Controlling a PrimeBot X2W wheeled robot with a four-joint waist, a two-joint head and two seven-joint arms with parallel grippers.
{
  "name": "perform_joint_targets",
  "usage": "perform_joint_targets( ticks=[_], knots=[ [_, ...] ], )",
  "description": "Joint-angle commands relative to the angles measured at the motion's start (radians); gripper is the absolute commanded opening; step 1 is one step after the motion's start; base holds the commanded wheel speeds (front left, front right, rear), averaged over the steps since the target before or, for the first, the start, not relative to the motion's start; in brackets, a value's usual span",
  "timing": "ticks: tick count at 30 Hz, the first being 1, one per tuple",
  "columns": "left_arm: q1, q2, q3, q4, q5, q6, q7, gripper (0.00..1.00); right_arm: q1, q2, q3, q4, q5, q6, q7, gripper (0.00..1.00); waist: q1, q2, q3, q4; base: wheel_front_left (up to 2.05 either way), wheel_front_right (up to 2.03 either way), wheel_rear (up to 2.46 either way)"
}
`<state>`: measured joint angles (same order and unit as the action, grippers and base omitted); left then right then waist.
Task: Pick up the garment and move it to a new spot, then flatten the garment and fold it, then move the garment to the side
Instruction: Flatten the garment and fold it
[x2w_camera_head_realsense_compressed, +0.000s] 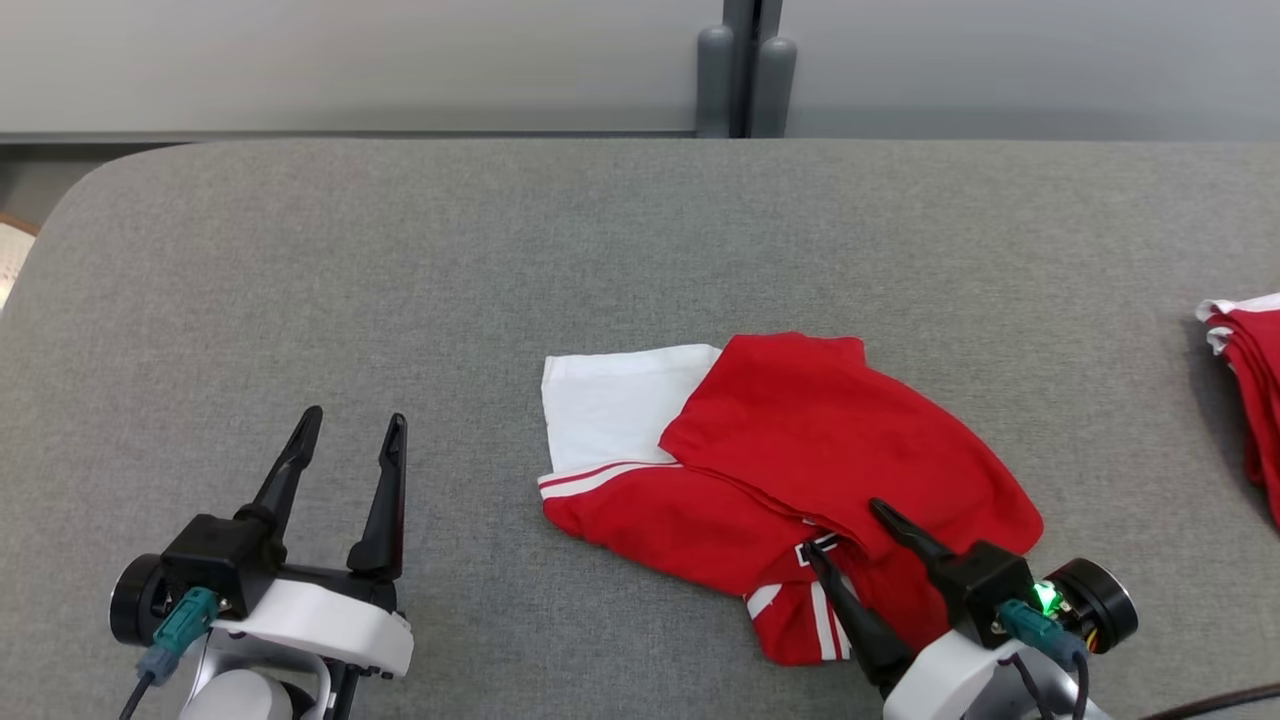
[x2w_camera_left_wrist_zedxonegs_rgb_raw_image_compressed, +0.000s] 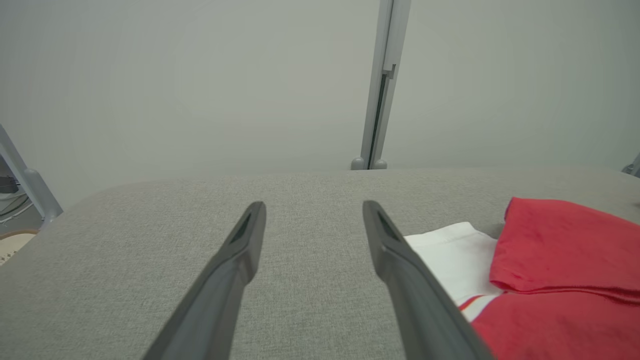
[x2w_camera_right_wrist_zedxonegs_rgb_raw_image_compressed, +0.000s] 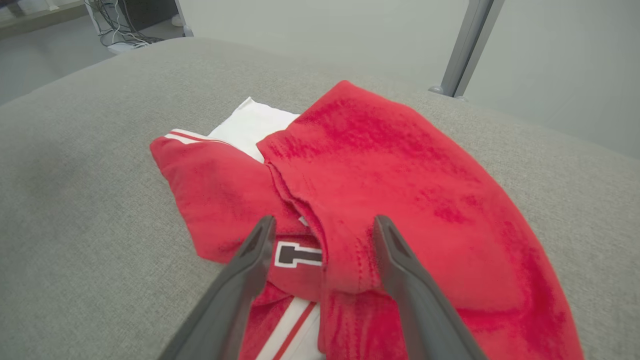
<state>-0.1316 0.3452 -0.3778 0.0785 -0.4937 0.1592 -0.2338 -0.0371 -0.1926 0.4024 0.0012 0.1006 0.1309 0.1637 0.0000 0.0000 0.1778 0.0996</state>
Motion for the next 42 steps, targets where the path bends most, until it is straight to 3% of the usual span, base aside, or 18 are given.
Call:
perform_joint_targets(
  ticks=[1,2,8,12,17,19,21,23,29,30,31,32,37,42],
  knots=[
    [-0.020,0.002,0.002,0.006,0.005,-0.004,-0.006,1.00,-0.019,-0.001,-0.001,0.015,-0.002,0.000,-0.002,0.46,0.0000,0.0000,0.016,0.012,0.00,0.00,0.00],
    [-0.023,0.002,0.003,0.009,0.005,-0.004,-0.008,1.00,-0.025,0.005,-0.016,0.024,-0.007,-0.001,-0.010,0.00,0.0000,0.0000,0.018,0.014,0.00,0.00,0.00],
    [-0.027,0.001,0.012,0.016,0.006,-0.008,-0.015,1.00,-0.034,0.038,-0.090,0.007,0.012,0.000,-0.056,0.00,0.0000,0.0000,0.034,0.011,0.00,0.00,0.00],
    [-0.035,0.004,0.019,0.017,0.008,-0.006,-0.020,1.00,-0.035,0.087,-0.214,0.001,0.057,-0.001,-0.079,0.00,0.0000,0.0000,0.041,0.001,0.00,0.00,0.00],
    [-0.041,0.005,0.019,0.012,0.008,-0.004,-0.022,1.00,-0.043,0.131,-0.397,0.103,0.136,0.000,-0.120,0.00,0.0000,0.0000,0.051,-0.013,0.00,0.00,0.00],
    [-0.039,0.006,0.022,0.012,0.005,-0.001,-0.021,1.00,-0.051,0.137,-0.450,0.173,0.238,-0.001,-0.140,0.00,0.0000,0.0000,0.054,-0.018,0.00,0.00,0.00],
    [-0.039,0.007,0.022,0.011,0.004,-0.001,-0.021,1.00,-0.053,0.139,-0.460,0.214,0.241,0.000,-0.147,0.00,0.0000,0.0000,0.057,-0.019,0.00,0.00,0.00],
    [-0.044,0.009,0.021,0.010,0.003,-0.002,-0.020,1.00,-0.063,0.141,-0.478,0.294,0.324,0.000,-0.172,0.00,0.0000,0.0000,0.062,-0.019,0.00,0.00,0.00],
    [-0.045,0.019,0.023,0.006,0.005,0.001,-0.018,1.00,-0.106,0.140,-0.450,0.438,0.360,0.000,-0.247,0.00,0.0000,0.0000,0.073,-0.030,0.00,0.00,0.00],
    [-0.044,0.021,0.024,0.005,0.005,0.002,-0.018,1.00,-0.114,0.140,-0.444,0.444,0.353,0.000,-0.260,0.38,0.0000,0.0000,0.073,-0.032,0.00,0.00,0.00],
    [-0.043,0.024,0.025,0.004,0.005,0.004,-0.018,1.00,-0.121,0.140,-0.439,0.447,0.346,0.000,-0.271,0.91,0.0000,0.0000,0.073,-0.035,0.00,0.00,0.00],
    [-0.041,0.025,0.025,0.004,0.005,0.006,-0.019,1.00,-0.127,0.140,-0.435,0.441,0.334,0.000,-0.284,1.00,0.0000,0.0000,0.072,-0.037,0.00,0.00,0.00],
    [-0.020,0.027,0.024,0.005,0.006,0.017,-0.019,1.00,-0.101,0.107,-0.415,0.357,0.217,0.000,-0.323,1.00,0.0000,0.0000,0.049,-0.054,0.00,0.00,0.00],
    [0.000,0.029,0.022,0.011,0.002,0.026,-0.017,1.00,-0.042,0.082,-0.406,0.202,0.115,0.000,-0.295,1.00,0.0000,0.0000,0.014,-0.075,0.00,0.00,0.00]
  ],
)
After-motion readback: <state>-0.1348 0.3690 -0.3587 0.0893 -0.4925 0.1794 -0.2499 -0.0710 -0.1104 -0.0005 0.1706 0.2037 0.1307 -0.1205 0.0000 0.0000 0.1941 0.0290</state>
